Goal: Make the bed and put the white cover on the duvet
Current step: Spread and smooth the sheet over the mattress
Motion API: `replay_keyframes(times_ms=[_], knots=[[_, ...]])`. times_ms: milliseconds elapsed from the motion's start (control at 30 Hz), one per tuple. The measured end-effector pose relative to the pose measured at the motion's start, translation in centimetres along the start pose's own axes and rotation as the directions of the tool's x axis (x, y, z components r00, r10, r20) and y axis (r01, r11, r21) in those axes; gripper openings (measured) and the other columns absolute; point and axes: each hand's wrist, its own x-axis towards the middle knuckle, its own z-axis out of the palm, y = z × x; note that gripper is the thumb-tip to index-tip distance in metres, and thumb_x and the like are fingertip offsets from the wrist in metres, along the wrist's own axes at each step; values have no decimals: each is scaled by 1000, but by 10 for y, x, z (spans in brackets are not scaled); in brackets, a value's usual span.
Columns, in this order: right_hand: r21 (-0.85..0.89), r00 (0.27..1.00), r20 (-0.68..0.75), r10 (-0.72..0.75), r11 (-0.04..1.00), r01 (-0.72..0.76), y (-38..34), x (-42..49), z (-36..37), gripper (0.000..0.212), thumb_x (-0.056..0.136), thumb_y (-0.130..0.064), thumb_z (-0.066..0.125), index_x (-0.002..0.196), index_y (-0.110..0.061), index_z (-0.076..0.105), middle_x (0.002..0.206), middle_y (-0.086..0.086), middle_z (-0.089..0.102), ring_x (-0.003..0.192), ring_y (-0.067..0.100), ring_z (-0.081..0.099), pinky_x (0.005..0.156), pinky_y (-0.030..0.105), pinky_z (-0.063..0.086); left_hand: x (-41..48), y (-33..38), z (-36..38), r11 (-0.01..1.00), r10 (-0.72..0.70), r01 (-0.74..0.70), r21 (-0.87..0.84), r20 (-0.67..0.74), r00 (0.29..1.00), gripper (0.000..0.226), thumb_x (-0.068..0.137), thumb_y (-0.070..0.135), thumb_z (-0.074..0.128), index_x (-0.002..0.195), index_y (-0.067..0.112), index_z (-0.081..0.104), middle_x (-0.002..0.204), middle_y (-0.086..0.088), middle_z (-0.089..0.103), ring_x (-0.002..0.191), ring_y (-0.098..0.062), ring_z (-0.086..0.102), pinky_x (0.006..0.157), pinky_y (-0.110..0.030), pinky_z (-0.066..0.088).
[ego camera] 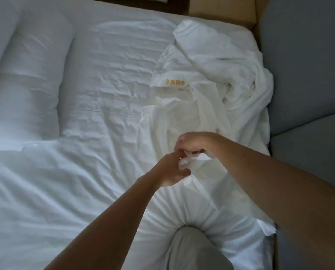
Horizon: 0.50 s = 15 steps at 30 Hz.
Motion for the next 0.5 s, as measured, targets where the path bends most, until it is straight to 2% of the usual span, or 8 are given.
replay_keyframes(times_ms=[33,100,167,233,300,367,433,500], knots=[[-152,996,68,48,988,-37,2,0,6,30,87,-42,63,96,-16,73,80,1,65,66,20,56,66,34,45,-6,-2,0,998,-16,13,60,50,999,37,88,25,65,123,24,55,102,3,64,86,-16,62,68,-28,49],[-452,986,100,130,889,-72,3,-8,16,47,89,-62,59,87,-16,72,72,-1,59,59,18,52,63,31,42,-18,-10,2,991,-35,15,133,148,988,25,92,22,63,117,23,59,104,2,62,87,-15,60,69,-26,46],[-608,982,116,152,793,-51,-2,-22,30,60,81,-76,61,99,-20,73,80,-5,61,72,17,60,70,30,48,-31,-17,9,988,-60,27,153,218,974,13,94,18,60,106,21,64,99,2,62,83,-15,60,69,-25,46],[-693,972,173,161,721,4,-7,-35,48,68,77,-81,62,107,-20,71,87,-8,59,89,22,62,83,33,52,-41,-22,18,978,-66,19,209,223,972,11,97,22,56,102,18,65,95,1,64,85,-19,63,72,-29,48],[-709,967,202,156,704,35,-7,-43,66,61,88,-73,55,98,-15,67,83,-7,54,92,23,58,88,32,49,-48,-27,26,973,-41,9,232,131,991,15,97,26,56,106,18,65,104,1,65,97,-21,63,80,-31,49],[-606,966,197,167,795,-14,0,-50,71,64,95,-65,49,106,-5,67,75,-6,54,78,19,56,79,29,44,-51,-31,29,985,36,-35,166,-2,999,21,91,23,65,112,23,61,120,3,57,112,-19,54,88,-28,44],[-418,943,230,240,899,-127,7,-59,62,70,88,-69,54,107,-5,72,65,-5,57,58,13,53,70,26,43,-51,-36,28,989,106,-96,114,-93,990,40,83,16,71,117,27,54,134,5,46,123,-18,42,91,-26,39],[-444,919,272,284,885,-142,18,-67,50,74,70,-87,60,84,-15,69,70,-5,63,63,13,59,81,27,50,-46,-39,25,978,134,-120,172,-73,988,68,77,8,71,135,31,46,152,8,34,134,-20,32,99,-31,43]])
